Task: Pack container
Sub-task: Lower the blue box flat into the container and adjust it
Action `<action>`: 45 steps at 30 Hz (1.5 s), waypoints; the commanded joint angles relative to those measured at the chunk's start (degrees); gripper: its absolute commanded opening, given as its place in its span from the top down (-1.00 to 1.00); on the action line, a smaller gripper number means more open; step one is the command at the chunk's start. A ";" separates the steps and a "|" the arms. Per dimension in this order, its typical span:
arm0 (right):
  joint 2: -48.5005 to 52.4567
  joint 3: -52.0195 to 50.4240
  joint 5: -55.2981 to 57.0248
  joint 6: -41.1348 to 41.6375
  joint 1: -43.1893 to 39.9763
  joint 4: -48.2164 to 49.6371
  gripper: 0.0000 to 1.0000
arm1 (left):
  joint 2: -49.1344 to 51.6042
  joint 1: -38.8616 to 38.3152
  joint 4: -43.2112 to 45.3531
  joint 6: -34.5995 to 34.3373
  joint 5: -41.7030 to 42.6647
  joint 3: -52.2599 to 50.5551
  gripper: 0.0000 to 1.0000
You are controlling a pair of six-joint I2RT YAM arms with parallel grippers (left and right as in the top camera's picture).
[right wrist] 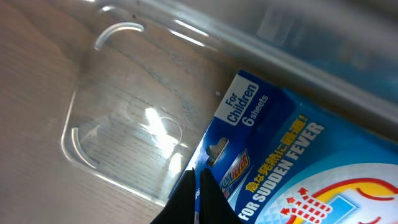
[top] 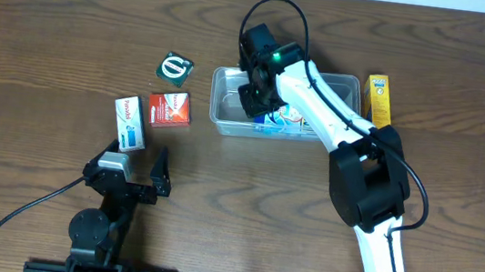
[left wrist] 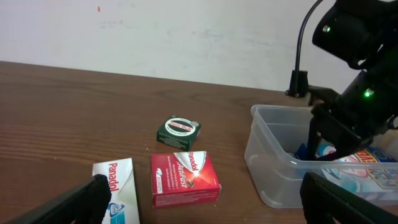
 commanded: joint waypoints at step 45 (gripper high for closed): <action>0.17 -5.77 6.36 0.07 -3.43 2.62 0.97 | -0.33 0.24 -2.03 0.59 0.61 -0.90 -0.96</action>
